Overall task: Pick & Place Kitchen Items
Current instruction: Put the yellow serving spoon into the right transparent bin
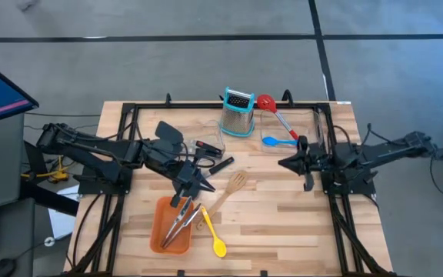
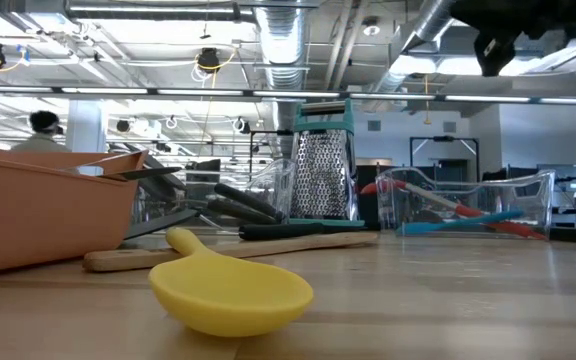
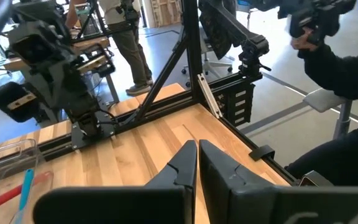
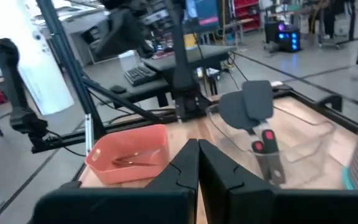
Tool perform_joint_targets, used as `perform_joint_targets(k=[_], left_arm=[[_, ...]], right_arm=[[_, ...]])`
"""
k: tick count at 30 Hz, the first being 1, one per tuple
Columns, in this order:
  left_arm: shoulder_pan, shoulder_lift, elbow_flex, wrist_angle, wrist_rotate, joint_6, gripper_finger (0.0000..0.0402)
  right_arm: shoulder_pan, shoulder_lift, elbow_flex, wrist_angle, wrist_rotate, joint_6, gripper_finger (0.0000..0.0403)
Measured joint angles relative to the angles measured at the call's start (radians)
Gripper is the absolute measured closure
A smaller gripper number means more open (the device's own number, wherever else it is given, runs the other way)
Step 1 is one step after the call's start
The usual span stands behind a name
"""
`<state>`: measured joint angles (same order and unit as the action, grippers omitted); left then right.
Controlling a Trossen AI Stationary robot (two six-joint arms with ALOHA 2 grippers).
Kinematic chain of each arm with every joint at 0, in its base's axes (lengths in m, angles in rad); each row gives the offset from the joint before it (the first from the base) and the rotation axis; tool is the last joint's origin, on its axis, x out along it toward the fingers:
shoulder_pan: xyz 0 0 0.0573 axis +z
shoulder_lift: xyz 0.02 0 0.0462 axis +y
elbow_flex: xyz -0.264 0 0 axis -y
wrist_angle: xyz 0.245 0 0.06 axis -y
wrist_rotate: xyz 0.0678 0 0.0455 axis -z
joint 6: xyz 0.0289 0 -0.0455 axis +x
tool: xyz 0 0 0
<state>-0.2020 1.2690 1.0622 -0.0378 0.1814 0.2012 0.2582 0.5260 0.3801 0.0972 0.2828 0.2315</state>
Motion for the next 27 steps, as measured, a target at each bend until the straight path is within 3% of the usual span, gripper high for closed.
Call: perform_joint_targets(k=[6, 10, 13, 17, 27], left_arm=[[-0.008, 0.000, -0.046, -0.013, -0.019, -0.032, 0.0398], [-0.035, 0.000, -0.124, -0.006, -0.021, -0.034, 0.0398], [-0.068, 0.005, -0.172, 0.051, -0.020, -0.034, 0.0398], [-0.124, 0.020, -0.192, 0.190, -0.019, -0.034, 0.0398], [-0.151, 0.166, -0.196, 0.440, -0.011, 0.004, 0.0398]], right_arm=[[0.154, 0.132, 0.000, 0.076, 0.189, -0.033, 0.0402], [0.231, 0.244, 0.000, 0.234, 0.294, -0.142, 0.0402], [0.258, 0.329, 0.000, 0.430, 0.283, -0.293, 0.0402], [0.268, 0.426, 0.000, 0.612, 0.180, -0.382, 0.0402], [0.233, 0.554, 0.000, 0.736, 0.156, -0.443, 0.0402]])
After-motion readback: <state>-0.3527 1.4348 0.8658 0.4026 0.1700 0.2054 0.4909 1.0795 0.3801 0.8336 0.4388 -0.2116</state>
